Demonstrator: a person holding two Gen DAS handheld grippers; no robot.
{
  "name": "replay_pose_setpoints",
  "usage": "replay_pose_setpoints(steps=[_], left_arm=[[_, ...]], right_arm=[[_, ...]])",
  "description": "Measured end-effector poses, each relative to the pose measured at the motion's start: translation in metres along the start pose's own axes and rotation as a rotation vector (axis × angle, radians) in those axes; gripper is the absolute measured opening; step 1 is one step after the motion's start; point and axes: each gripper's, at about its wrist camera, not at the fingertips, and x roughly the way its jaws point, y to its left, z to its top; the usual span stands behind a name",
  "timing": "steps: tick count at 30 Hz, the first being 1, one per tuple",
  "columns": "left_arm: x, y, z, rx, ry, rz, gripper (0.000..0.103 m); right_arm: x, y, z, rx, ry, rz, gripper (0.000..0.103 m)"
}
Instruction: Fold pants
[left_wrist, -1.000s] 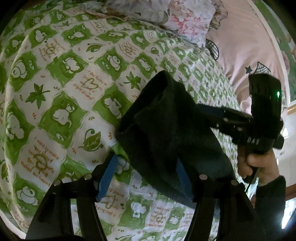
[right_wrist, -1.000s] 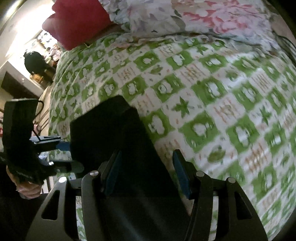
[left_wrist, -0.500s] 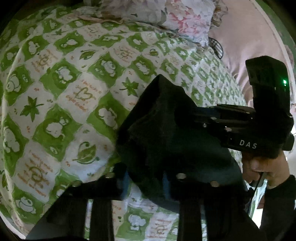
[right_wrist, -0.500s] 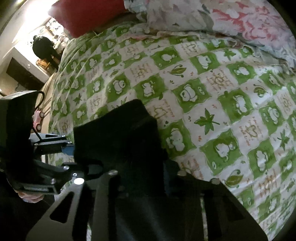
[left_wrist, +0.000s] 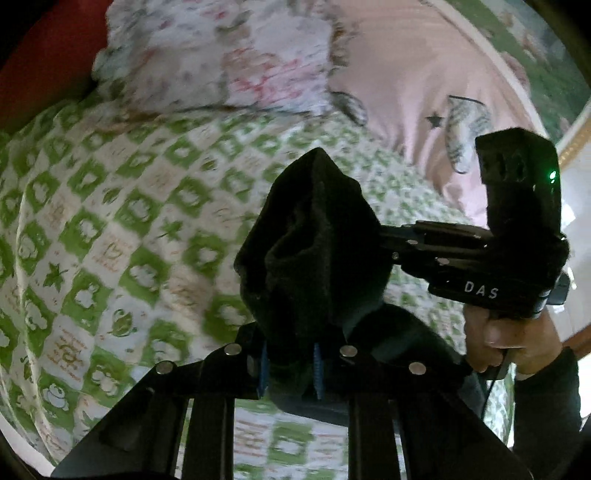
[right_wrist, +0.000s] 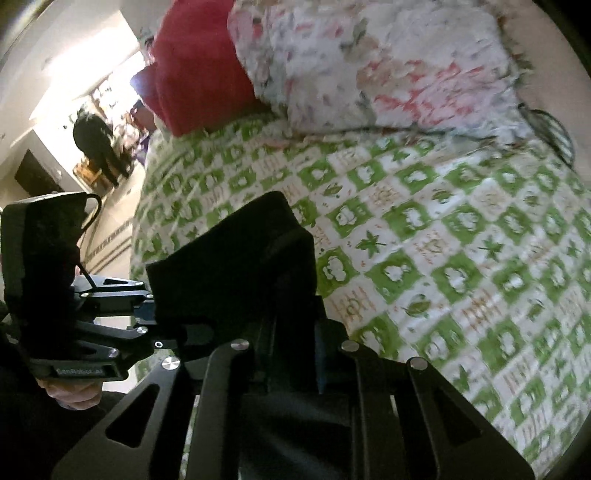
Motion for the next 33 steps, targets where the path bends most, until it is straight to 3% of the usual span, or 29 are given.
replay_pose_setpoints(steps=[14, 25, 33], left_arm=[[-0.014, -0.102, -0.014, 0.208, 0.000, -0.140, 0.017], [0.002, -0.194, -0.048, 0.391, 0.056, -0.229, 0.017], [0.018, -0.241, -0.080, 0.497, 0.100, -0.259, 0.017]], right_arm=[[-0.086, -0.018, -0.062, 0.129, -0.181, -0.051, 0.017], [-0.145, -0.046, -0.145, 0.292, -0.323, -0.092, 0.016], [-0.173, -0.061, -0.205, 0.401, -0.410, -0.110, 0.016]])
